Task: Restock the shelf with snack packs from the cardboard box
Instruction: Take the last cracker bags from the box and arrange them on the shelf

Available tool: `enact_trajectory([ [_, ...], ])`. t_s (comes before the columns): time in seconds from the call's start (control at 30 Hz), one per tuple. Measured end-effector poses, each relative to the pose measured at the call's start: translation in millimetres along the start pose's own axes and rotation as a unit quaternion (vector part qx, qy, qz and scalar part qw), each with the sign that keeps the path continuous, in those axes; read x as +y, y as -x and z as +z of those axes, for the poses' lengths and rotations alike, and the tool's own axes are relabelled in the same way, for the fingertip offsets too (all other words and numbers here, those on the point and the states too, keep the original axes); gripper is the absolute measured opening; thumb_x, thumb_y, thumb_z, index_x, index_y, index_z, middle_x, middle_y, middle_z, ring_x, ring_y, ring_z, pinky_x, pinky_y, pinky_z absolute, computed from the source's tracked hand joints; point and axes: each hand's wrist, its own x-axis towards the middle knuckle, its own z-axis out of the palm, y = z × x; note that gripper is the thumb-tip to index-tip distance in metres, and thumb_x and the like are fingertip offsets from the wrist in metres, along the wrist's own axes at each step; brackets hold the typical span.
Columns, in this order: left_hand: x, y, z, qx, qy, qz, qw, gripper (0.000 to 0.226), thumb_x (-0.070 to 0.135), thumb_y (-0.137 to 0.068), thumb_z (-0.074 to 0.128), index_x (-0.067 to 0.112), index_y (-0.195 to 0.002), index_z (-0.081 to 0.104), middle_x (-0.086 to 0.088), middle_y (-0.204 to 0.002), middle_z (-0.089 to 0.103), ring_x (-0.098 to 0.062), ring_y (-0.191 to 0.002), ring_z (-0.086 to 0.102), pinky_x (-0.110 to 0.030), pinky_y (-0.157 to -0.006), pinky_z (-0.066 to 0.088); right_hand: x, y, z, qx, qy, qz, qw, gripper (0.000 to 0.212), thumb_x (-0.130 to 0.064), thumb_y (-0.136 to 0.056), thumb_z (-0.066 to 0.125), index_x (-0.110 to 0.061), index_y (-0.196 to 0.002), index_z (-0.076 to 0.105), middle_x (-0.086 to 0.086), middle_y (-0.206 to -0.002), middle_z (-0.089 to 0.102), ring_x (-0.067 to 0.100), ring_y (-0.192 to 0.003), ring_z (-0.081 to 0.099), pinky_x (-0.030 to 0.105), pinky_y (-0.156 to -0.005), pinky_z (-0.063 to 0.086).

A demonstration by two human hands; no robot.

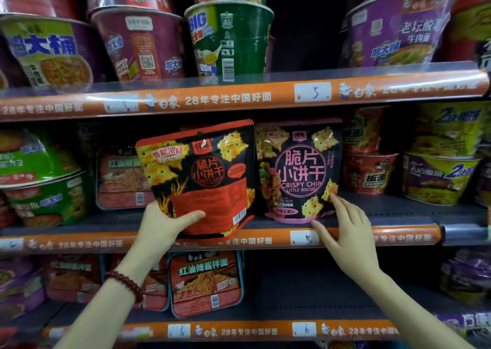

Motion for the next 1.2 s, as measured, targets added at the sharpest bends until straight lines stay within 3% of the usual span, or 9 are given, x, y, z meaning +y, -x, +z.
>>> enact_trajectory([
  [0.23, 1.6, -44.8, -2.2, -0.075, 0.026, 0.007, 0.997, 0.033, 0.012, -0.071, 0.079, 0.031, -0.090, 0.061, 0.013, -0.094, 0.067, -0.001, -0.087, 0.063, -0.027, -0.078, 0.050, 0.6, 0.4, 1.2, 0.003, 0.002, -0.002, 1.000, 0.077, -0.062, -0.084, 0.039, -0.010, -0.141, 0.043, 0.009, -0.136, 0.053, 0.027, -0.126, 0.046, 0.041, -0.105, 0.037],
  [0.47, -10.3, -70.1, -0.9, -0.068, 0.064, 0.015, 0.996, 0.032, 0.017, -0.065, 0.081, 0.029, -0.089, 0.065, 0.019, -0.081, 0.072, 0.000, -0.086, 0.066, -0.025, -0.076, 0.051, 0.4, 0.4, 1.8, 0.008, 0.001, -0.007, 1.000, 0.075, -0.062, -0.085, 0.040, -0.012, -0.141, 0.043, 0.007, -0.135, 0.053, 0.023, -0.125, 0.046, 0.037, -0.104, 0.036],
  [0.6, -23.6, -66.3, -3.0, -0.125, 0.054, 0.005, 0.991, 0.039, 0.026, -0.059, 0.081, 0.029, -0.095, 0.067, 0.016, -0.092, 0.074, -0.007, -0.093, 0.069, -0.031, -0.081, 0.053, -1.1, 1.4, 2.4, 0.015, -0.001, -0.011, 1.000, 0.074, -0.061, -0.085, 0.040, -0.011, -0.140, 0.044, 0.007, -0.133, 0.054, 0.023, -0.123, 0.047, 0.037, -0.103, 0.036],
  [0.73, -31.0, -68.0, -6.8, -0.167, 0.044, -0.004, 0.985, 0.040, 0.009, -0.065, 0.082, 0.027, -0.098, 0.065, 0.018, -0.090, 0.074, 0.000, -0.087, 0.069, -0.025, -0.078, 0.051, -2.0, 1.1, 2.2, 0.016, -0.001, -0.009, 1.000, 0.074, -0.061, -0.085, 0.040, -0.011, -0.140, 0.044, 0.007, -0.134, 0.053, 0.022, -0.124, 0.044, 0.034, -0.104, 0.033],
  [0.83, -37.4, -68.5, -8.1, -0.207, 0.011, -0.011, 0.978, 0.049, 0.012, -0.061, 0.085, 0.022, -0.105, 0.065, 0.010, -0.096, 0.074, -0.003, -0.090, 0.069, -0.023, -0.080, 0.052, -1.9, 1.3, 2.4, 0.016, -0.002, -0.011, 1.000, 0.073, -0.060, -0.085, 0.041, -0.012, -0.140, 0.043, 0.007, -0.135, 0.053, 0.021, -0.124, 0.044, 0.033, -0.104, 0.032],
  [1.0, -38.4, -74.7, 0.6, -0.172, 0.015, 0.021, 0.985, 0.036, 0.008, -0.068, 0.082, 0.029, -0.093, 0.066, 0.026, -0.082, 0.072, 0.007, -0.081, 0.068, -0.007, -0.066, 0.050, -2.1, 1.0, 2.0, 0.010, 0.000, -0.007, 1.000, 0.074, -0.061, -0.085, 0.040, -0.013, -0.141, 0.043, 0.006, -0.136, 0.051, 0.022, -0.126, 0.043, 0.033, -0.104, 0.032],
  [1.2, -46.6, -88.1, 9.9, -0.124, 0.000, 0.012, 0.992, 0.035, 0.014, -0.068, 0.084, 0.034, -0.086, 0.061, 0.016, -0.091, 0.065, 0.003, -0.084, 0.061, -0.016, -0.072, 0.046, -1.4, 1.2, 1.9, 0.006, 0.005, -0.003, 1.000, 0.074, -0.061, -0.085, 0.040, -0.013, -0.142, 0.042, 0.006, -0.137, 0.051, 0.023, -0.126, 0.044, 0.038, -0.104, 0.036],
])
